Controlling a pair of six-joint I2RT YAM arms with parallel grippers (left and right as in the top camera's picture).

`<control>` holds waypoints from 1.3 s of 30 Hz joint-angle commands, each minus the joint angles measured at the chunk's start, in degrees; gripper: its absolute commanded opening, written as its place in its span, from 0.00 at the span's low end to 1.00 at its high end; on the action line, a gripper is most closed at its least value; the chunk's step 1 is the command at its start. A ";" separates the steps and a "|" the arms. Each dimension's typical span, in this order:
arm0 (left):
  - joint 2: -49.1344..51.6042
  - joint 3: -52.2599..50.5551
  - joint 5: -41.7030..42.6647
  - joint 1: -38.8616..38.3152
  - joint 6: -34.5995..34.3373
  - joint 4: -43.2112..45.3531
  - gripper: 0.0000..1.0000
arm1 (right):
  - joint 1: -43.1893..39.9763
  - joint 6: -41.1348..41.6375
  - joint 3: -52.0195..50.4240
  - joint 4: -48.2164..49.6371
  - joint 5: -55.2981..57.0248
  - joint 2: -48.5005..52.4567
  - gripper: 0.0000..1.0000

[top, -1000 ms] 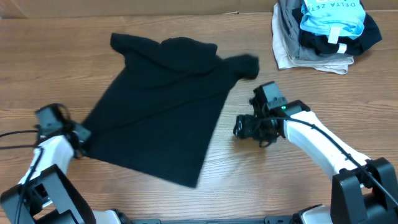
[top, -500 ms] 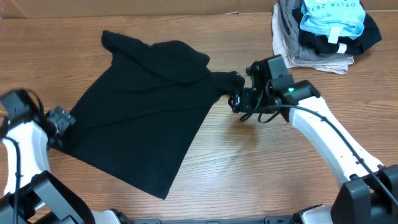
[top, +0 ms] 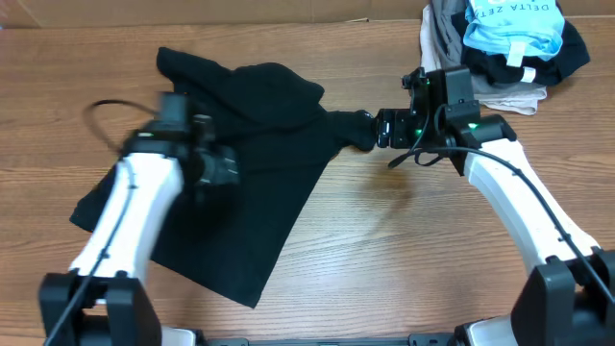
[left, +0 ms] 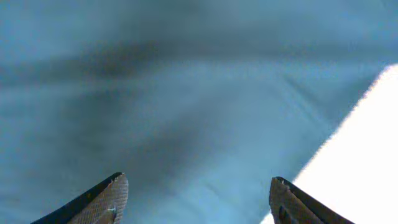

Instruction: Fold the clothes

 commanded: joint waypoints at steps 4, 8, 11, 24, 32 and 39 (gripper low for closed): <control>-0.02 -6.36 -1.22 -10.10 -6.01 -2.75 0.76 | -0.48 -1.05 1.46 1.51 0.31 0.94 0.85; -0.02 -11.78 -1.22 -14.36 -9.92 -2.97 0.82 | -0.98 -1.05 1.46 1.68 -0.11 0.94 0.86; -0.02 -15.61 -0.20 -17.29 -14.93 -2.32 0.84 | -0.98 -1.05 1.46 1.75 -0.13 0.94 0.86; -0.04 -26.88 1.60 -26.93 -15.21 7.78 0.71 | -0.98 -1.03 1.46 1.18 -0.09 0.98 0.87; -0.04 -26.62 3.61 -26.91 -15.65 7.41 0.04 | -0.98 -0.96 1.46 2.12 -0.09 1.20 0.85; -0.07 -13.68 -5.31 -24.13 -14.49 -1.97 0.04 | -0.98 0.26 1.46 8.52 -2.99 7.65 0.85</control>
